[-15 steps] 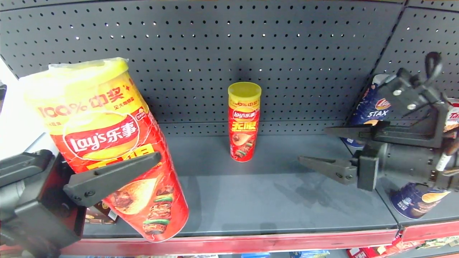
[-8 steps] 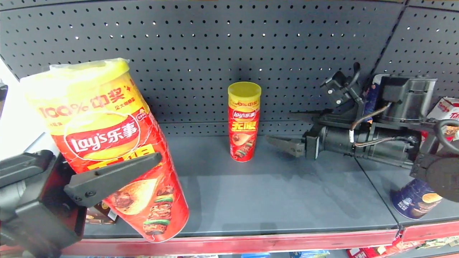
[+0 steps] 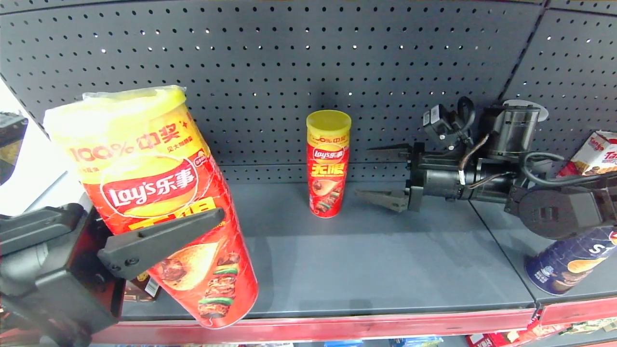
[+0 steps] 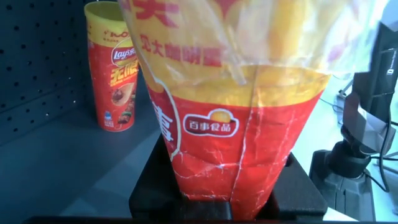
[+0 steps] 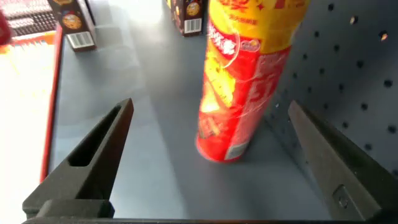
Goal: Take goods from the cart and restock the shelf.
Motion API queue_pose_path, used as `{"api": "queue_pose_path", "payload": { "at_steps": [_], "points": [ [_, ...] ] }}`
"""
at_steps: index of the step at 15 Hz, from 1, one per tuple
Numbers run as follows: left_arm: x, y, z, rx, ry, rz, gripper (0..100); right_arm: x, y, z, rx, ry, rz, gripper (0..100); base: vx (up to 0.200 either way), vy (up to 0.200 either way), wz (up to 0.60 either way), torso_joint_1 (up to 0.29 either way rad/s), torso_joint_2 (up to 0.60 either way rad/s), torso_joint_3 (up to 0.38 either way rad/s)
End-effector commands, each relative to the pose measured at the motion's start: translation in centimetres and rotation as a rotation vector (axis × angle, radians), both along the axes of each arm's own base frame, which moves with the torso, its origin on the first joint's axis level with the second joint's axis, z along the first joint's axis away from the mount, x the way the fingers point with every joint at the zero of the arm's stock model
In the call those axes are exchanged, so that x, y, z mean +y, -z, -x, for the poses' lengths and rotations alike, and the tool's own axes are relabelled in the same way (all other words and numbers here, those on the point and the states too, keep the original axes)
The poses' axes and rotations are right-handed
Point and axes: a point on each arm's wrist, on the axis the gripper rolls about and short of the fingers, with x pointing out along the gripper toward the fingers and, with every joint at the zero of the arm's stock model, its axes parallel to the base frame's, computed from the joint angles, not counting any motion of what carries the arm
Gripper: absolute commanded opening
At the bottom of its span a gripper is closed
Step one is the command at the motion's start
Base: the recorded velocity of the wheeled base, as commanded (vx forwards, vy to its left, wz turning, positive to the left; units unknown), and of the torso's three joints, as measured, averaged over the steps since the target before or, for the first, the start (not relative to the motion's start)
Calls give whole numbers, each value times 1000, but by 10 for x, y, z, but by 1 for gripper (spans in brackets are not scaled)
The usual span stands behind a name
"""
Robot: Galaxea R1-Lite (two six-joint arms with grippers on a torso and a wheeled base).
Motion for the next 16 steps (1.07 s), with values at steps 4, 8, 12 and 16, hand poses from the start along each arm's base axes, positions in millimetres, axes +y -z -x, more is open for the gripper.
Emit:
{"api": "queue_pose_path", "payload": {
  "at_steps": [4, 8, 12, 16],
  "points": [
    [-1, 1, -2, 4, 0, -2, 0, 13, 1, -27, -15, -6, -5, 100, 0, 0, 0, 0, 0, 0],
    [-1, 2, -2, 11, 4, -2, 0, 18, 6, -36, 28, -9, 12, 100, 0, 0, 0, 0, 0, 0],
    [-2, 3, -3, 16, 7, -5, 0, 23, 20, -47, 73, -10, 22, 100, 0, 0, 0, 0, 0, 0],
    [-2, 4, -3, 20, 7, -7, 0, 29, 27, -59, 101, -21, 11, 100, 0, 0, 0, 0, 0, 0]
  ]
}}
